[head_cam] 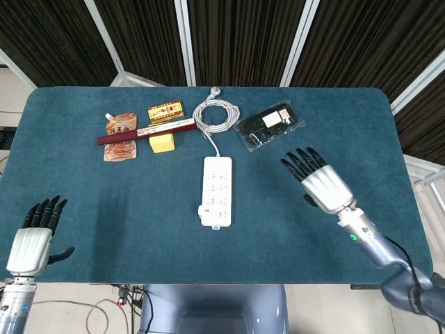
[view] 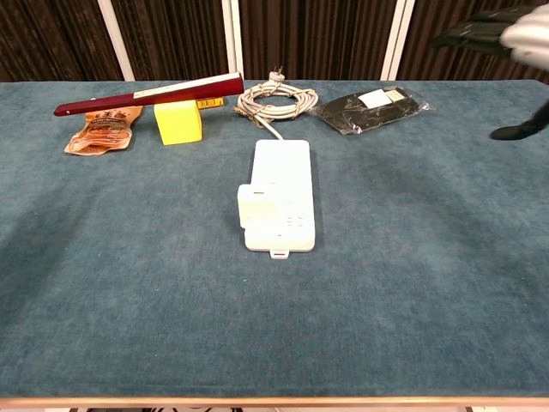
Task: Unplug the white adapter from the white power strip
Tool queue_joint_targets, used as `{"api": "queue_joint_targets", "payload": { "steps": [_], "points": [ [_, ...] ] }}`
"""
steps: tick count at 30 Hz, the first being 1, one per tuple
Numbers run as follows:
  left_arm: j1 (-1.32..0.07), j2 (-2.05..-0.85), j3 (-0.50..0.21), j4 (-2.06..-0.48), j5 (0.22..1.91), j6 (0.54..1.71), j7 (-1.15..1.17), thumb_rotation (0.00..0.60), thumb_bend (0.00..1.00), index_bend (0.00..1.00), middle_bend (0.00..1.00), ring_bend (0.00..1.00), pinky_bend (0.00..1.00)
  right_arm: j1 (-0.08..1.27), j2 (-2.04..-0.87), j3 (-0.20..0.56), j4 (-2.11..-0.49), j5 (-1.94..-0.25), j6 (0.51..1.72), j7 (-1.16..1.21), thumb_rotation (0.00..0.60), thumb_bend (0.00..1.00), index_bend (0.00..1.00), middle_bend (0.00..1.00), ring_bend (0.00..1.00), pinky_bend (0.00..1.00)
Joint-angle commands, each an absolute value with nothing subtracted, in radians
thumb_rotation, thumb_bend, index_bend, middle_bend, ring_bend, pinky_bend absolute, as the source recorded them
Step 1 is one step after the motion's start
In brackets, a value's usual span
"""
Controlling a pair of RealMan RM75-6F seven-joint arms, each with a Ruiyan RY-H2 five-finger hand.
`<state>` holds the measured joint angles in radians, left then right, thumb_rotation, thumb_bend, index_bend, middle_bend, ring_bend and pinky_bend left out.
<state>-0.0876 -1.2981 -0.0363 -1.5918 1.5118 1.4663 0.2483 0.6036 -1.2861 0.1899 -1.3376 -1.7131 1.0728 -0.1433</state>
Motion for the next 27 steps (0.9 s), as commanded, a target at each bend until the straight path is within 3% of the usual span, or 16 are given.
{"api": "queue_joint_targets", "payload": {
  "steps": [1,13,27],
  "points": [
    [-0.096,-1.3,-0.04,-1.612,1.508,1.458,0.274,0.6,0.0,0.0,0.0,0.0,0.08,0.661,-1.337,0.174,-1.292,-1.751,1.029,-0.143,0.6,0.27,0.09,0.14,0.07,0.14],
    [-0.187,-1.3,-0.07,-1.757,1.506,1.355,0.386,0.6,0.0,0.05,0.03,0.02,0.11,0.782,-1.492,0.156,-1.201,-1.726,0.898,-0.172,0.6,0.27,0.11,0.18,0.09,0.14],
    [-0.335,-1.405,-0.16,-1.861,1.414,1.218,0.554,0.6,0.0,0.06,0.03,0.02,0.11,0.851,-1.631,0.137,-1.1,-1.679,0.835,-0.132,0.6,0.27,0.12,0.19,0.1,0.14]
  ]
}}
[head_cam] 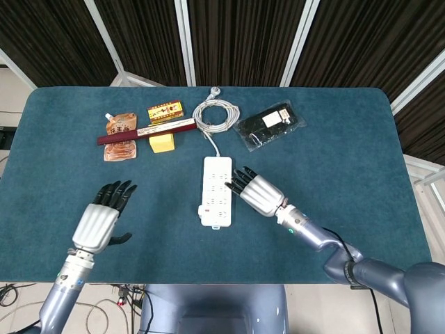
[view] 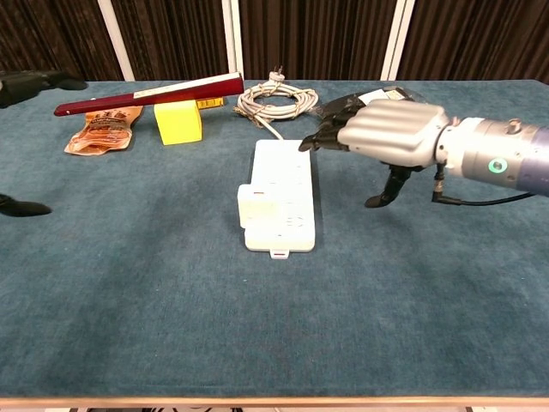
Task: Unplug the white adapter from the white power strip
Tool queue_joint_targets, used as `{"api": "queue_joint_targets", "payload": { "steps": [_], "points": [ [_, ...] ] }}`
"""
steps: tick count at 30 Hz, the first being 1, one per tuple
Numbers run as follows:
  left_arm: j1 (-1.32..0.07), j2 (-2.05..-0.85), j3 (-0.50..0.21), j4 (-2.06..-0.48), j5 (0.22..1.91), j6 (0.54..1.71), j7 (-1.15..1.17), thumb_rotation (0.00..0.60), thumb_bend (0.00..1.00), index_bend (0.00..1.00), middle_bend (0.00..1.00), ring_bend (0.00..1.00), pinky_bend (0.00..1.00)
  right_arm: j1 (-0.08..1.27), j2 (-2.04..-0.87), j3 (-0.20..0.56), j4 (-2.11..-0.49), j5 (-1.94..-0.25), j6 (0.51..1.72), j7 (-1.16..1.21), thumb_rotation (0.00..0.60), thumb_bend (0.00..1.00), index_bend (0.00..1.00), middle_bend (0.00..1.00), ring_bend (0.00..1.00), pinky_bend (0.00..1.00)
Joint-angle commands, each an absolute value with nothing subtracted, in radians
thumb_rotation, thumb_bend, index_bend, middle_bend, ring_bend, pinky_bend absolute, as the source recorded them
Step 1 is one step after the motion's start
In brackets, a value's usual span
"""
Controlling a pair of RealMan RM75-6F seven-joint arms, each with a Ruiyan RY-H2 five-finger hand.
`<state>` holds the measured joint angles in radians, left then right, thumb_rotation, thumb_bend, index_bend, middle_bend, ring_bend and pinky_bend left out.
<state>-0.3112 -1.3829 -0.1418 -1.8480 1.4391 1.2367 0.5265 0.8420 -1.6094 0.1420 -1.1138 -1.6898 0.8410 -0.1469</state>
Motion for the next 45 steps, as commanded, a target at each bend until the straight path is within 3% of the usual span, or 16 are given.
{"api": "queue_joint_targets", "payload": {
  "steps": [1,12,35,45],
  "points": [
    [-0.342,-1.411,-0.164,-1.864,1.406,1.214,0.561,0.6,0.0,0.06,0.03,0.02,0.11,0.854,-1.64,0.135,-1.094,-1.677,0.834,-0.129,0.6,0.27,0.12,0.19,0.1,0.14],
    [-0.41,-1.467,-0.196,-1.865,1.32,1.168,0.612,0.6,0.0,0.07,0.04,0.02,0.11,0.88,-1.715,0.105,-1.02,-1.656,0.81,-0.13,0.6,0.27,0.15,0.19,0.1,0.14],
    [-0.459,-1.502,-0.176,-1.849,1.288,1.181,0.627,0.6,0.0,0.07,0.05,0.02,0.11,0.882,-1.765,0.052,-0.945,-1.642,0.841,-0.098,0.6,0.27,0.19,0.26,0.15,0.14],
    [-0.48,-1.523,-0.168,-1.847,1.277,1.183,0.634,0.6,0.0,0.07,0.05,0.02,0.11,0.889,-1.772,0.039,-0.945,-1.64,0.844,-0.107,0.6,0.33,0.25,0.26,0.16,0.15]
  ]
}}
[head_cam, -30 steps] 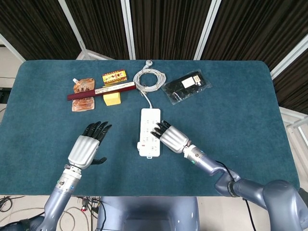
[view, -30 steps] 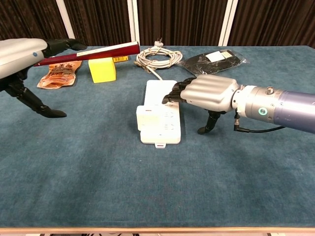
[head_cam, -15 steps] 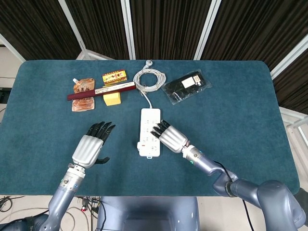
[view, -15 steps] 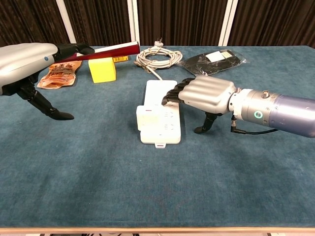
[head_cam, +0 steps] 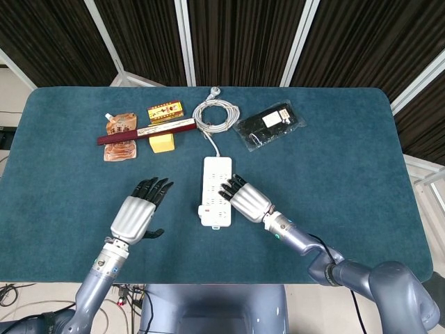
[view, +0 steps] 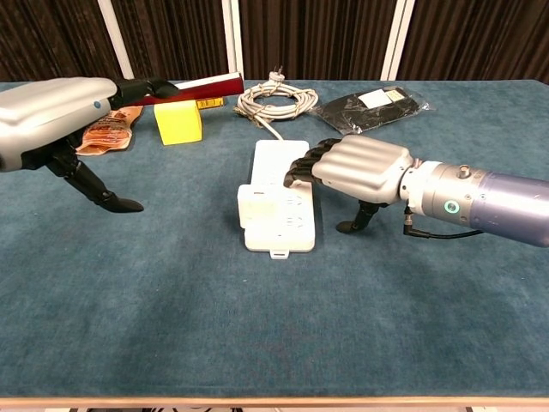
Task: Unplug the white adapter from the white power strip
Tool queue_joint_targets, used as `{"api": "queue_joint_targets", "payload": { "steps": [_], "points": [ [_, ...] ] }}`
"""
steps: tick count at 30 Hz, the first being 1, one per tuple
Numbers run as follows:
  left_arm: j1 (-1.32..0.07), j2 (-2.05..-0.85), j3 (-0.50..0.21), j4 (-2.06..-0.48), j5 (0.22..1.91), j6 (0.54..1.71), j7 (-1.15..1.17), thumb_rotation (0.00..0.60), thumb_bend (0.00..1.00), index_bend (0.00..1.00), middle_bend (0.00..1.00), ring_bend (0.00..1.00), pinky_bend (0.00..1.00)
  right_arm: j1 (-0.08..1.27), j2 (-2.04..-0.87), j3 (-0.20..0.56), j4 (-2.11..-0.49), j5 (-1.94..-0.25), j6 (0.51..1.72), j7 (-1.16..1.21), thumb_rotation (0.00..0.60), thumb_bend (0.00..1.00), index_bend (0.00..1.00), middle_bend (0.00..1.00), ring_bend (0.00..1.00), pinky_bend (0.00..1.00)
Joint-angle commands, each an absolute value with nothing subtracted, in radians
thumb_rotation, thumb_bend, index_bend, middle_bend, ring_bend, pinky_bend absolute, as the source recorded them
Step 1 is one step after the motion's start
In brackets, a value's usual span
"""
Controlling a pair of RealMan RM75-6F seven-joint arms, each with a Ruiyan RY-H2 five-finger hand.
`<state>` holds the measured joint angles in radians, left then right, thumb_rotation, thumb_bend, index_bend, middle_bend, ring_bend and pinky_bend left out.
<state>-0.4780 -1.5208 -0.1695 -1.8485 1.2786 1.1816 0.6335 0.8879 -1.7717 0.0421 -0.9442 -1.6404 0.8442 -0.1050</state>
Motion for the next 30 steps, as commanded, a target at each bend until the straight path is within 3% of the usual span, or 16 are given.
{"api": "queue_joint_targets", "payload": {
  "steps": [1,11,18,27,30],
  "points": [
    [-0.481,-1.524,-0.168,-1.847,1.275,1.184,0.633,0.6,0.0,0.07,0.05,0.02,0.11,0.889,-1.772,0.038,-0.946,-1.639,0.844,-0.107,0.6,0.36,0.26,0.26,0.17,0.17],
    [-0.486,-1.518,-0.159,-1.839,1.268,1.195,0.621,0.6,0.0,0.07,0.05,0.02,0.11,0.89,-1.78,0.036,-0.939,-1.628,0.851,-0.105,0.6,0.6,0.27,0.27,0.17,0.2],
    [-0.489,-1.517,-0.152,-1.834,1.268,1.202,0.611,0.6,0.0,0.07,0.05,0.02,0.11,0.894,-1.778,0.035,-0.945,-1.622,0.852,-0.112,0.6,0.66,0.27,0.27,0.17,0.2],
    [-0.506,-1.536,-0.144,-1.821,1.259,1.19,0.612,0.6,0.0,0.09,0.06,0.02,0.11,0.892,-1.795,0.023,-0.932,-1.614,0.843,-0.116,0.6,0.68,0.28,0.27,0.17,0.2],
    [-0.517,-1.546,-0.143,-1.815,1.254,1.18,0.621,0.6,0.0,0.14,0.12,0.04,0.13,0.894,-1.801,0.021,-0.928,-1.615,0.845,-0.116,0.6,0.68,0.28,0.27,0.17,0.2]
  ]
}}
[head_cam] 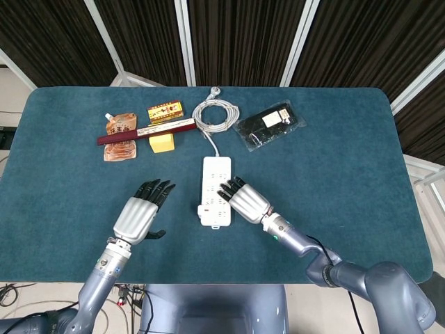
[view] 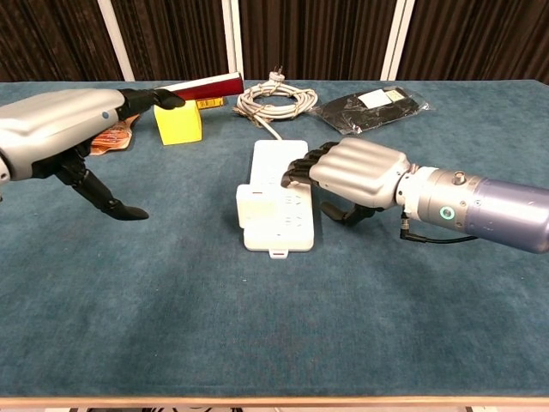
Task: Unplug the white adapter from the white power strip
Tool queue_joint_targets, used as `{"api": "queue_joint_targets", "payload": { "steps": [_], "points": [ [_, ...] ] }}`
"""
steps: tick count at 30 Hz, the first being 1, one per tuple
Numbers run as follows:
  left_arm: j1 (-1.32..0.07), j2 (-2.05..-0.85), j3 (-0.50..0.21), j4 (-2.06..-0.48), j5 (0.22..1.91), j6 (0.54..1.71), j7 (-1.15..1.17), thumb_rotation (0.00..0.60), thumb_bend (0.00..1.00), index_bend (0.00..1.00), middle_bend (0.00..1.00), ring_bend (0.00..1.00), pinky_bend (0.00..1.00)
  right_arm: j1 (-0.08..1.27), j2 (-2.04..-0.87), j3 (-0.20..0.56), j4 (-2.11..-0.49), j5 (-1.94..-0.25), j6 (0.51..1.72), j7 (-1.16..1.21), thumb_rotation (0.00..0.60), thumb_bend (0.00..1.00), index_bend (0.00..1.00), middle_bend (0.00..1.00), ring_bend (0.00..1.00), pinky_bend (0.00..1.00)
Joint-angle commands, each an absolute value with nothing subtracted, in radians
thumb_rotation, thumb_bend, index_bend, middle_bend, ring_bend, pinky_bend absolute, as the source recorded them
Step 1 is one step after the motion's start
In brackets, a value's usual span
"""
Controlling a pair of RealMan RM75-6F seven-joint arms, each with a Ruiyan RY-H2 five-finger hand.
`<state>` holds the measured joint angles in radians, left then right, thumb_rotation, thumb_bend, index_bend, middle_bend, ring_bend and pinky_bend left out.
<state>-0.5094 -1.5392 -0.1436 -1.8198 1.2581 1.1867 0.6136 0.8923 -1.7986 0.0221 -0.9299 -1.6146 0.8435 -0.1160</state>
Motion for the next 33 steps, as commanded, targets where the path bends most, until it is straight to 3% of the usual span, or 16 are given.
{"api": "queue_joint_targets", "payload": {
  "steps": [1,3,12,24,33],
  "points": [
    [-0.522,-1.55,-0.145,-1.811,1.251,1.177,0.627,0.6,0.01,0.16,0.15,0.06,0.14,0.894,-1.803,0.021,-0.927,-1.615,0.846,-0.115,0.6,0.68,0.28,0.27,0.17,0.2],
    [-0.531,-1.564,-0.152,-1.799,1.242,1.179,0.646,0.6,0.03,0.21,0.22,0.09,0.17,0.895,-1.805,0.021,-0.926,-1.614,0.846,-0.113,0.6,0.67,0.28,0.27,0.17,0.2],
    [-0.611,-1.639,-0.222,-1.74,1.137,1.13,0.73,0.6,0.08,0.32,0.36,0.13,0.18,0.895,-1.806,0.016,-0.932,-1.614,0.849,-0.119,0.6,0.68,0.29,0.27,0.17,0.2],
    [-0.727,-1.734,-0.272,-1.683,0.991,1.086,0.854,0.6,0.11,0.34,0.37,0.13,0.18,0.901,-1.802,0.019,-0.953,-1.608,0.851,-0.137,0.6,0.67,0.29,0.27,0.17,0.2],
    [-0.777,-1.779,-0.27,-1.659,0.926,1.079,0.896,0.6,0.13,0.35,0.37,0.13,0.17,0.9,-1.799,0.02,-0.961,-1.6,0.848,-0.149,0.6,0.67,0.29,0.27,0.17,0.2]
  ]
}}
